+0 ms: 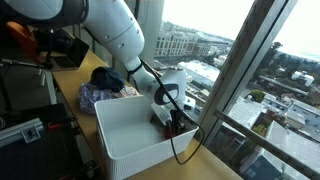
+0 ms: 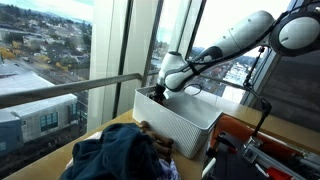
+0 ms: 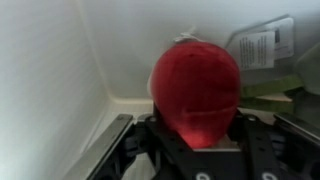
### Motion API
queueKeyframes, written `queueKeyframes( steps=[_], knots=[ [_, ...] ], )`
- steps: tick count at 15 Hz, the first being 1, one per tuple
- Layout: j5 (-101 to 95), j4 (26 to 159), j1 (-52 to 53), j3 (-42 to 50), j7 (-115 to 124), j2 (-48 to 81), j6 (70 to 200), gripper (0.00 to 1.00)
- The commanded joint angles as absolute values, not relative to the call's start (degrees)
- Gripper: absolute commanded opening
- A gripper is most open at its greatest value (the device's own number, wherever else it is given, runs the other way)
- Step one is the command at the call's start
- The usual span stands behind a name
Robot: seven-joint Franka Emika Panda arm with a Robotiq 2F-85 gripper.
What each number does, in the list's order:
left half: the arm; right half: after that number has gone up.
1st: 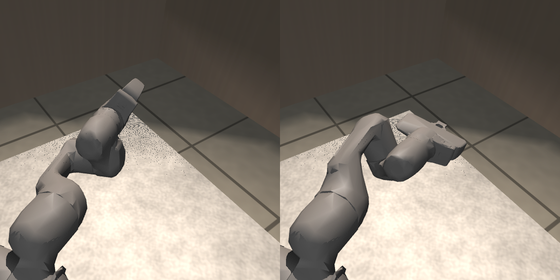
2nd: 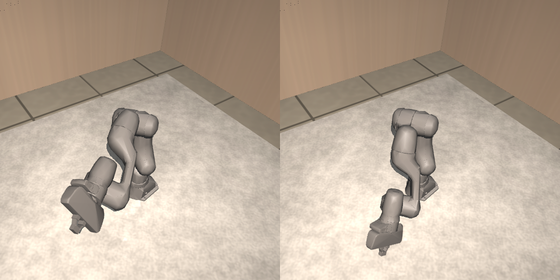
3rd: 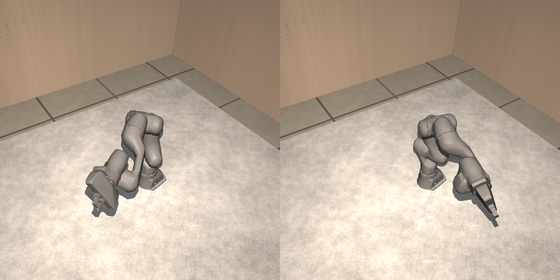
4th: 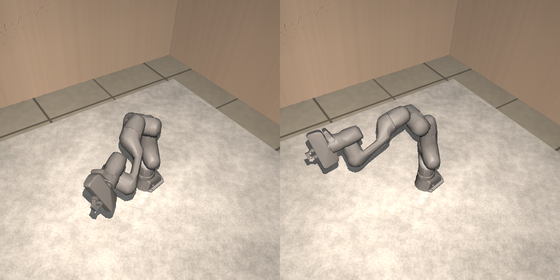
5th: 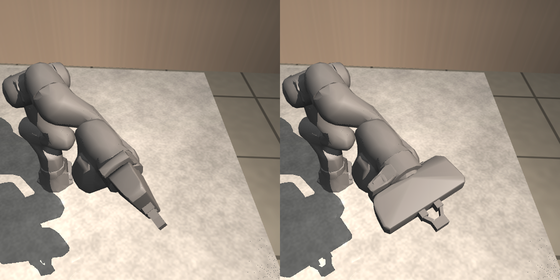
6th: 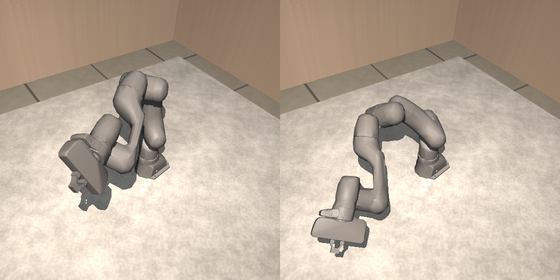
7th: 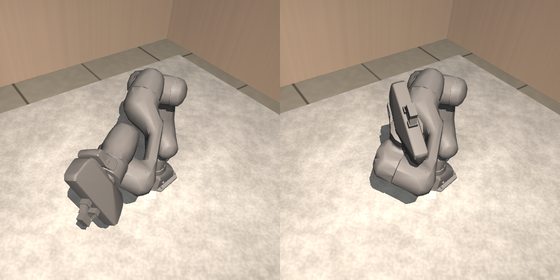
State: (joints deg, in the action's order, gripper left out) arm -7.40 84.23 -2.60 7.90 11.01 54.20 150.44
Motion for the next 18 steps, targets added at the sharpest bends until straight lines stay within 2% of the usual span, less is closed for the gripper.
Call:
queueKeyframes(
  steps=[1, 4, 5, 11, 18],
  knots=[
    [-5.51, 83.21, -2.93, 7.22, 9.04, 53.6, 147.91, 0.28],
    [-5.62, 86.34, -2.02, 7.59, 9.89, 49.21, 147.01, 0.06],
    [-5.68, 88.07, -1.52, 7.79, 10.34, 46.62, 146.67, 0.02],
    [-7.85, 94.96, 2.48, 9.57, 14.34, 32.38, 144.89, 0.04],
    [-16.1, 105.75, 12.52, 9.22, 28.23, 15.6, 142.5, 0.04]
  ],
)
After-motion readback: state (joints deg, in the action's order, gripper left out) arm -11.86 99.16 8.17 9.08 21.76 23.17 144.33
